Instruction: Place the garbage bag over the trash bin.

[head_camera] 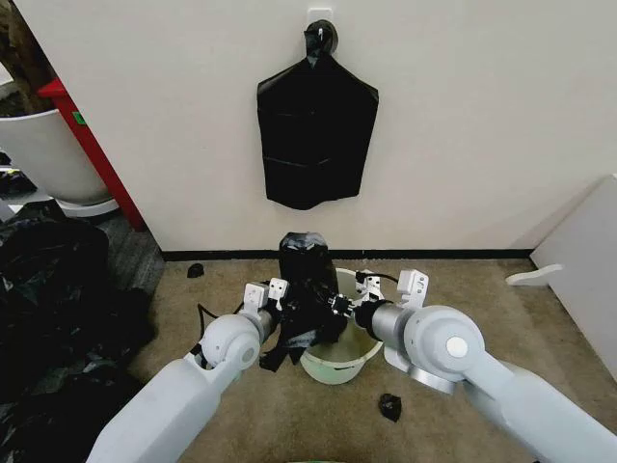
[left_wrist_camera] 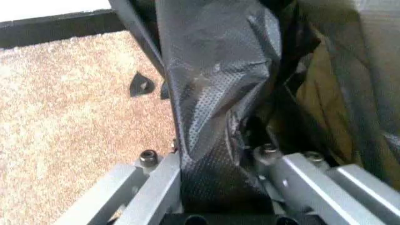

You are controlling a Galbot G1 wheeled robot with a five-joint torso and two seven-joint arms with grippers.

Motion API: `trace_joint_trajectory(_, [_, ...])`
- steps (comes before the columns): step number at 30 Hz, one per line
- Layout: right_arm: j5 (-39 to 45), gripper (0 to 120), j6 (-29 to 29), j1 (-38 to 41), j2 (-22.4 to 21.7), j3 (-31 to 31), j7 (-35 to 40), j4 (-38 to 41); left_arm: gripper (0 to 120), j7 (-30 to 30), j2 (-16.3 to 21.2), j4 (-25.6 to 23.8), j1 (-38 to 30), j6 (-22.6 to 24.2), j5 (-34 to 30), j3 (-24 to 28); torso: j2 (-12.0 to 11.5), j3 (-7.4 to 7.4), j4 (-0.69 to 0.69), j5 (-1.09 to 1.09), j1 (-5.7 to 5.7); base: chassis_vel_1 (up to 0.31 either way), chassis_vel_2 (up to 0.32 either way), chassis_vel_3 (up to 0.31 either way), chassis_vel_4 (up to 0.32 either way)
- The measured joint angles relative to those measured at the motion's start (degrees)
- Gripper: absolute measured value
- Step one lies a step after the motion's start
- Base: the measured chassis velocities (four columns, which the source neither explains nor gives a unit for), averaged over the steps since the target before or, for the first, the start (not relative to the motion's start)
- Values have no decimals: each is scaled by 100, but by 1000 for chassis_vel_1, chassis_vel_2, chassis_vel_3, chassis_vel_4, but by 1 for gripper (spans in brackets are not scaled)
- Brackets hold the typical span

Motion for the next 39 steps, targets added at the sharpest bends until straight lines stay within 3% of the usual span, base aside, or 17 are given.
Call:
trace_joint_trajectory(3, [-9,0,0,-68,-35,70,-1,91,3,-14,-1,-30,100,-86,32,-45,0,0,-1,-2,0,0,0,0,0])
trace_joint_trajectory(13, [-44,0,0,-196,-173,343,-34,454,3,-33,59,-467,320,-549,211,-326,0,2,0,0,0,0,0,0,0])
trace_joint_trajectory(25, [161,0,-86,-486,-724,1516,-278,1464,2,-31,551,-1282,306,-1112,202,-892,0,1,0,0,0,0,0,0,0])
trace_joint_trajectory(39, [-6,0,-204,-1206,-936,2477,-437,1627,2,198,508,-1645,441,-1689,-134,-1087,0,1,-1,0,0,0,0,0,0])
